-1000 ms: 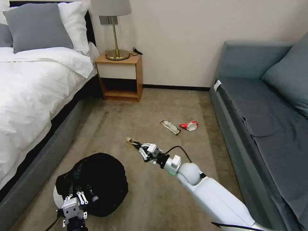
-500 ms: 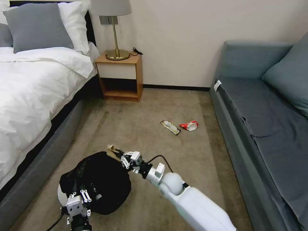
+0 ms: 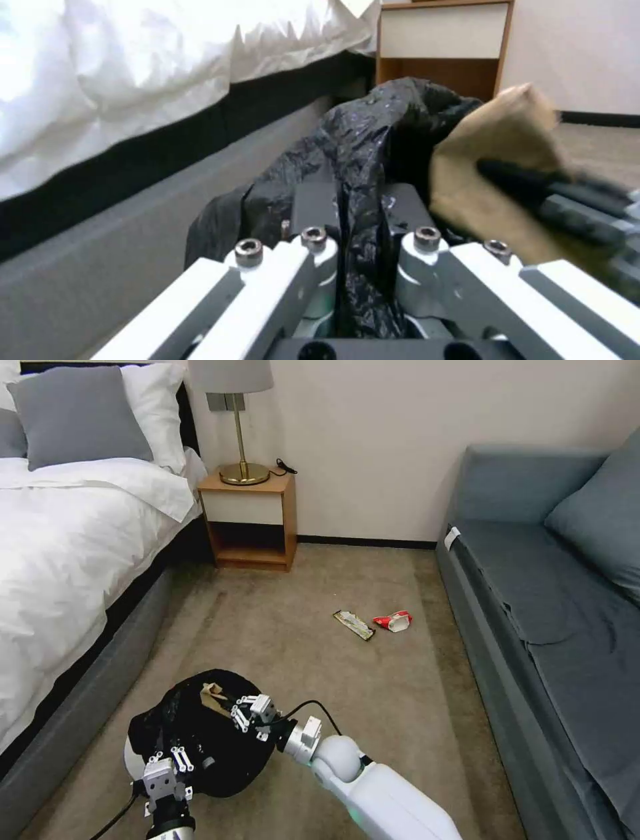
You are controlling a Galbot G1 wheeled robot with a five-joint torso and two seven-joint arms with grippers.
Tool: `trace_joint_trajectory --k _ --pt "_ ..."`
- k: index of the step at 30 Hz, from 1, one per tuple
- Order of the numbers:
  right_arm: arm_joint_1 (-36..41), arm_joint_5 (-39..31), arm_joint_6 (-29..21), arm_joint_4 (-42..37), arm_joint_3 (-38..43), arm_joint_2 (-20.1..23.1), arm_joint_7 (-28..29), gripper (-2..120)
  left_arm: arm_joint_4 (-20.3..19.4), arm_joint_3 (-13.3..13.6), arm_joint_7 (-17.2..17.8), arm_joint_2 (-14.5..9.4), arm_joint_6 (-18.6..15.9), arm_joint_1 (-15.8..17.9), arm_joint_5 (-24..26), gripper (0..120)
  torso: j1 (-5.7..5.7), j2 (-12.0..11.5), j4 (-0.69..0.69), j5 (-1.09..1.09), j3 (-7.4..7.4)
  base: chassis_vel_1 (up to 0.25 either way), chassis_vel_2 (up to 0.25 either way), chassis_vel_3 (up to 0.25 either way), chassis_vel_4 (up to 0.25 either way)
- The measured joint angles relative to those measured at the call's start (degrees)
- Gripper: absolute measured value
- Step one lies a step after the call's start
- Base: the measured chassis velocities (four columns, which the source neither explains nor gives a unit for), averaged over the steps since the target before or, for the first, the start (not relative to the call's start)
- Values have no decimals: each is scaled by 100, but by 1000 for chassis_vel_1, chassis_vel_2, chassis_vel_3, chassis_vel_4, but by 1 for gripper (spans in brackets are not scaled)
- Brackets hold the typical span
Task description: Pick up the trash bin, then pick up the garbage on the floor and place it into the trash bin.
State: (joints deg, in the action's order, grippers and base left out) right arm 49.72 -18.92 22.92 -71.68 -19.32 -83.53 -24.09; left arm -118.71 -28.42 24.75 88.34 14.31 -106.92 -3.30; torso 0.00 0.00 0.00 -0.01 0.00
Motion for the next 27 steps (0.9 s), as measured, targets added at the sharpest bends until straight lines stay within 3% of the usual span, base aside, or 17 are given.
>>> trace_joint_trajectory --k 9,27 --pt "-38 424 225 723 48 -451 -40 0 -40 -77 -18 -96 3 -62 195 6 0 0 1 1 0 0 0 0 0" --pt "-91 696 336 1150 52 -698 -41 0 -9 -127 -46 -176 59 -97 243 6 0 0 0 0 0 0 0 0 0"
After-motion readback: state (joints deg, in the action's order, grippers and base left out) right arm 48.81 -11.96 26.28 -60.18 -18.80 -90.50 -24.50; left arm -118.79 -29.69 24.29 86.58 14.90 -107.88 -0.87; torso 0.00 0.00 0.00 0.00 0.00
